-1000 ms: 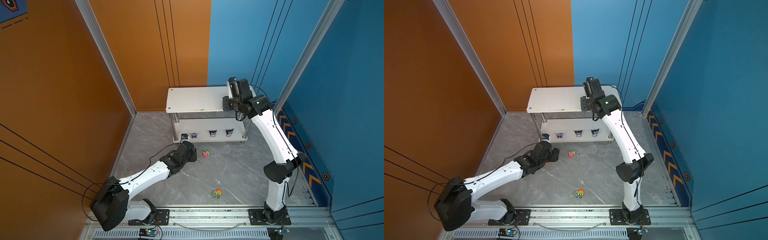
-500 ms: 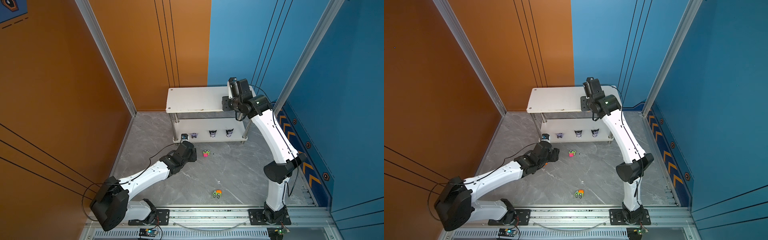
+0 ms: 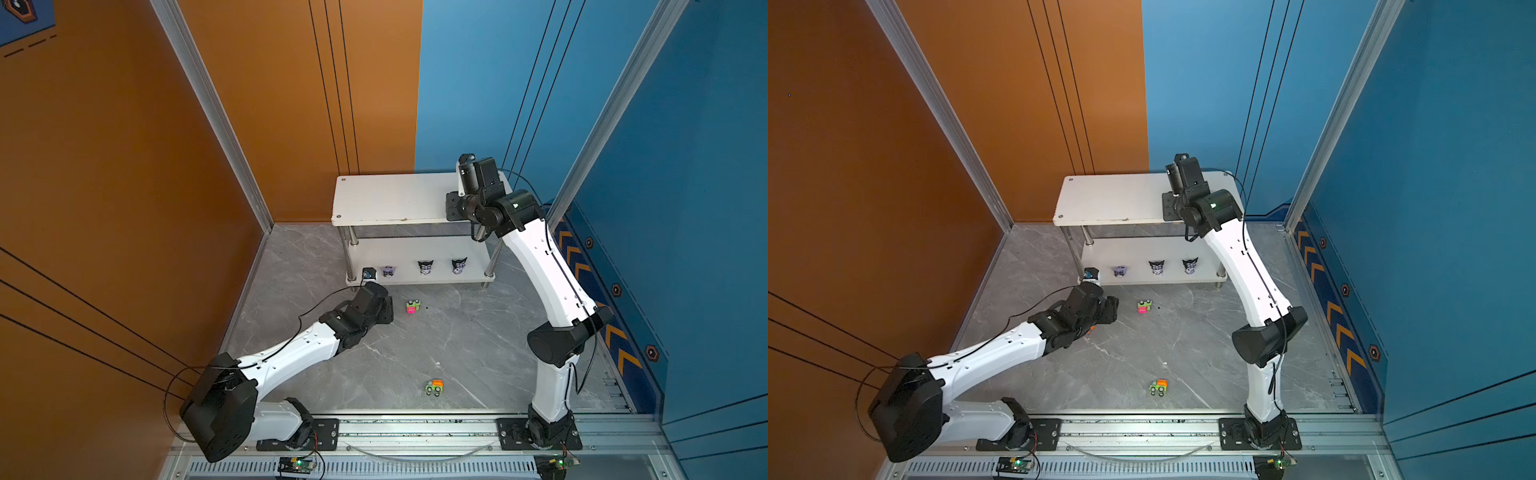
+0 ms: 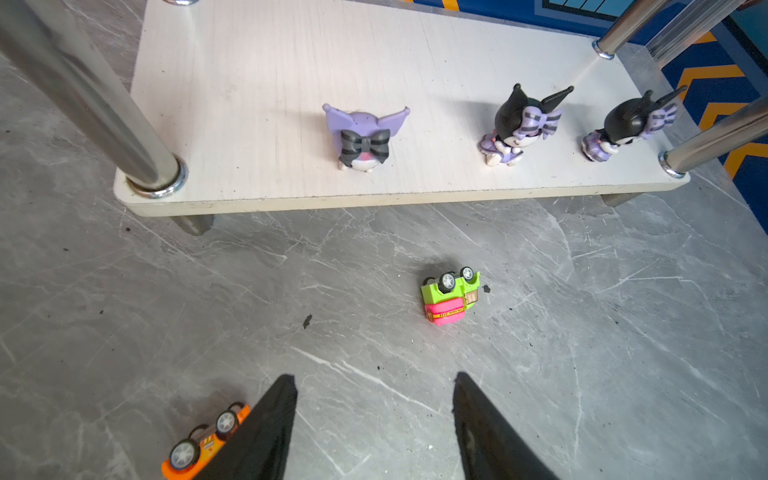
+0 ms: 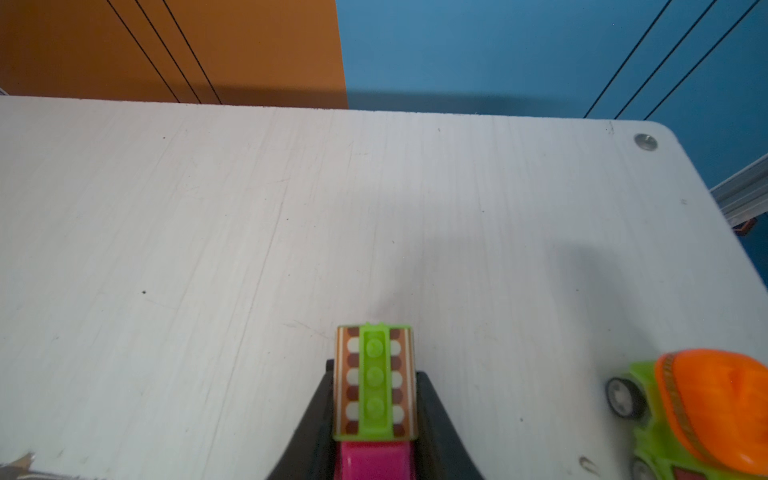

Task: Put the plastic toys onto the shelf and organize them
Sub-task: 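Lower the block car onto the top shelf beside the orange car and release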

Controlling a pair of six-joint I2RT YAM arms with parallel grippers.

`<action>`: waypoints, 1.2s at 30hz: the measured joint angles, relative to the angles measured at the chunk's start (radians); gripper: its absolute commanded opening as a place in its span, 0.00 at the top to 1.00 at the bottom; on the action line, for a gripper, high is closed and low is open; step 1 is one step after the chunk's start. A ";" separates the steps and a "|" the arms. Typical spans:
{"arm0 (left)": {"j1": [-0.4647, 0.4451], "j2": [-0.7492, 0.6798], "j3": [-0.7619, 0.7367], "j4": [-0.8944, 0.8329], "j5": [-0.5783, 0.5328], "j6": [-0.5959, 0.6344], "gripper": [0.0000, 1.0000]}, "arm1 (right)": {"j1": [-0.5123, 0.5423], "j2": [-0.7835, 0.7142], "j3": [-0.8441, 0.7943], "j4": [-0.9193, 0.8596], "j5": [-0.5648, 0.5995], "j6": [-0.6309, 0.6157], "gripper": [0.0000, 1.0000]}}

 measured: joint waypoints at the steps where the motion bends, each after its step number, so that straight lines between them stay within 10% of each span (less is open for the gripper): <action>1: 0.000 0.000 0.000 0.000 0.000 0.000 0.38 | 0.000 0.000 0.000 0.000 0.005 0.000 0.75; 36: 0.000 0.000 0.000 0.000 -0.008 0.000 0.37 | 0.024 -0.033 -0.028 -0.010 0.072 0.011 0.47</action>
